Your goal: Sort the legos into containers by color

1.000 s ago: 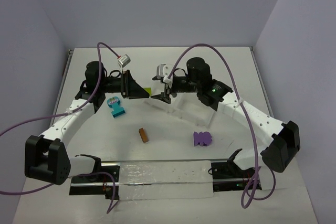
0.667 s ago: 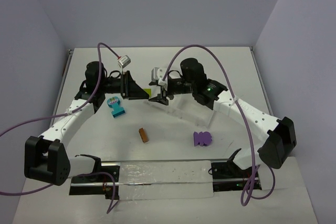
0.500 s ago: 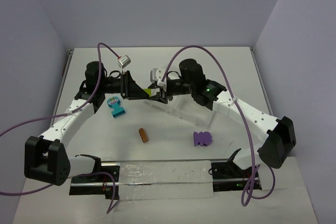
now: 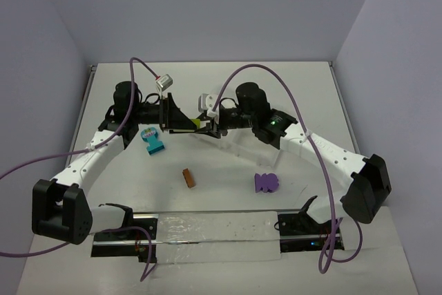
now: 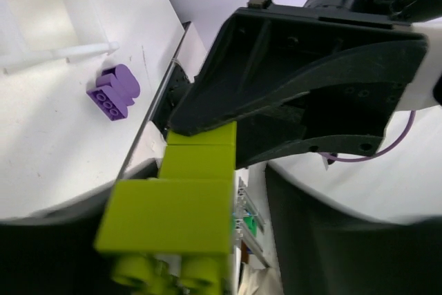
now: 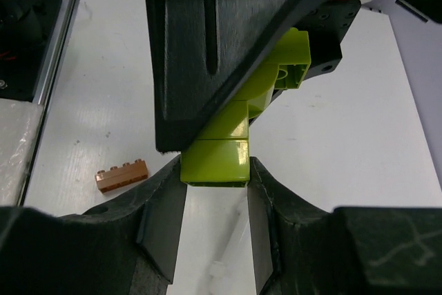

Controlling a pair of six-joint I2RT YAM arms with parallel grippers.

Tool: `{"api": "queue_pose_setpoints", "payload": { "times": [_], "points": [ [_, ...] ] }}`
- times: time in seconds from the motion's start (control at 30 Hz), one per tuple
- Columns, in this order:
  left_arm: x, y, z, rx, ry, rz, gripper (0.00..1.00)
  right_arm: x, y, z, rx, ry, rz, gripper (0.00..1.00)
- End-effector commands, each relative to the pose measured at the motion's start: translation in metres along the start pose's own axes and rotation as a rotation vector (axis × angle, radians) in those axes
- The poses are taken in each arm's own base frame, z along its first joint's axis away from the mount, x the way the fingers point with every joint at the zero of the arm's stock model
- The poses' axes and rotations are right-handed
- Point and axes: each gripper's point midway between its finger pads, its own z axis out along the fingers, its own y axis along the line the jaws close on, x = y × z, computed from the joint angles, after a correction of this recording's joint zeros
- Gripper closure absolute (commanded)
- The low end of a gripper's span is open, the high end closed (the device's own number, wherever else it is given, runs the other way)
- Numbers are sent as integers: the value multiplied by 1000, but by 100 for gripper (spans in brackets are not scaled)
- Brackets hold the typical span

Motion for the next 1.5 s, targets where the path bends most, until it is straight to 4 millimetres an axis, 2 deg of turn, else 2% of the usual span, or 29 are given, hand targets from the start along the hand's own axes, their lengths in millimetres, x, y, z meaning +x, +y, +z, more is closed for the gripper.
{"api": "queue_pose_setpoints", "payload": {
  "times": [0.0,0.07,0.23,0.3,0.47,0.5,0.53,0.57,0.6,0.63,0.67,0.9,0.97,1.1,1.13,1.23,1.3,1.37,1.4,1.43,1.47],
  "points": [
    [-7,-24,-2,33,0,128,12,-16,-5,-9,54,-48,-22,100],
    [-8,-25,-2,33,-3,136,8,-14,-4,-9,54,-41,-22,100],
    [-10,-22,-5,-8,-9,133,9,-11,-4,-12,65,-30,-23,100],
    [-10,-23,-5,-11,-14,139,13,-10,-5,-13,74,-28,-22,100],
    [-8,-17,-5,-22,-8,127,31,-9,-6,-13,83,-27,-13,100],
    [-7,-15,-5,-21,-6,124,42,-9,-6,-13,79,-28,-11,100],
    [-7,-14,-4,-20,-4,121,46,-10,-6,-13,78,-29,-11,100],
    [-7,-14,-4,-22,-9,117,56,-9,-5,-12,75,-27,-9,100],
    [-8,-14,-4,-21,-13,118,68,-9,-5,-12,73,-25,-7,100],
    [-10,-14,-4,-25,-17,117,88,-10,-5,-12,73,-26,-6,100],
    [-10,-13,-4,-32,-19,113,98,-9,-6,-13,76,-23,-6,100],
    [-17,-3,-18,-66,-76,105,100,4,-17,-31,168,-17,22,100],
    [-21,-1,-23,-70,-99,94,100,13,-18,-37,208,-13,50,100],
    [-29,3,-30,-78,-145,63,100,18,-34,-57,320,-11,102,100],
    [-31,2,-30,-70,-153,94,100,17,-34,-58,323,-17,118,100],
    [-35,-2,-29,-41,-176,105,100,21,-49,-69,389,-16,179,100],
    [-39,1,-28,-44,-188,86,100,39,-72,-74,499,26,275,100],
    [-44,6,-28,-74,-209,82,100,46,-99,-80,618,48,427,100],
    [-45,9,-28,-85,-211,79,100,69,-111,-83,691,116,499,100],
    [-48,10,-28,-96,-226,78,100,53,-128,-93,761,76,521,100],
    [-51,13,-29,-127,-238,68,100,84,-141,-93,855,202,667,100]
  ]
}}
